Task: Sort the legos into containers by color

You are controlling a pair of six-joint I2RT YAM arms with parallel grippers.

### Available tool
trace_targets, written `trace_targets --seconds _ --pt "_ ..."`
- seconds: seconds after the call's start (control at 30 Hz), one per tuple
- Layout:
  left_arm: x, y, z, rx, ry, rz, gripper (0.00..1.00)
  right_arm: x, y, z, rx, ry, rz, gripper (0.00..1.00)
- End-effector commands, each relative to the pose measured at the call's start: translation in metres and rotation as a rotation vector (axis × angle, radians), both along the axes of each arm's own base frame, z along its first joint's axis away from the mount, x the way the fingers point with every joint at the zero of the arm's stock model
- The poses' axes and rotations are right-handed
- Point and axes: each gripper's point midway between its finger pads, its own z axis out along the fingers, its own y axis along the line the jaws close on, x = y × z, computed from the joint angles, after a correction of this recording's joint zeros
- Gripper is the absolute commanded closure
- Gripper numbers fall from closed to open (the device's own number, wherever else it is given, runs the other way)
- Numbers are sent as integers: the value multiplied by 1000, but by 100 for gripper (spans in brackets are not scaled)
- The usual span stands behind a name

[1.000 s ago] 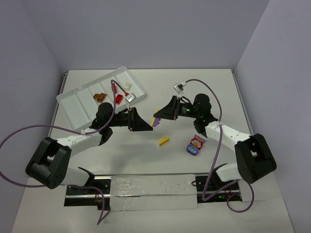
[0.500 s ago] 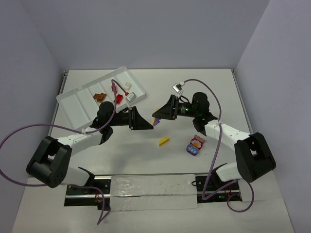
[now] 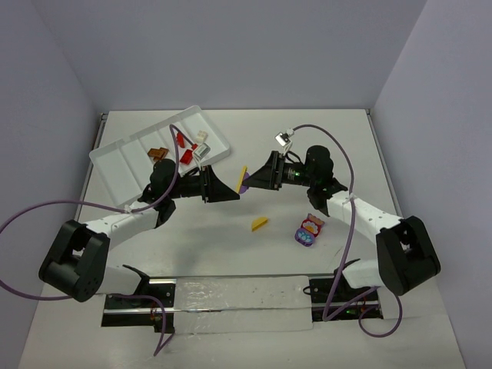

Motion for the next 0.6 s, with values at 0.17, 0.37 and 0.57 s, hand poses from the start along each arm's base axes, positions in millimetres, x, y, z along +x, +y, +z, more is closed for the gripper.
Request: trace_targets --seconds 0.17,0.37,0.57 --pt "-1 0 31 -65 -106 -15 100 -8 3 23 46 -94 49 30" --pt "-2 0 34 -69 -112 -24 100 -6 6 17 46 -78 52 34" --pt "-3 1 32 -65 -109 -29 100 -7 10 18 49 -80 63 51"
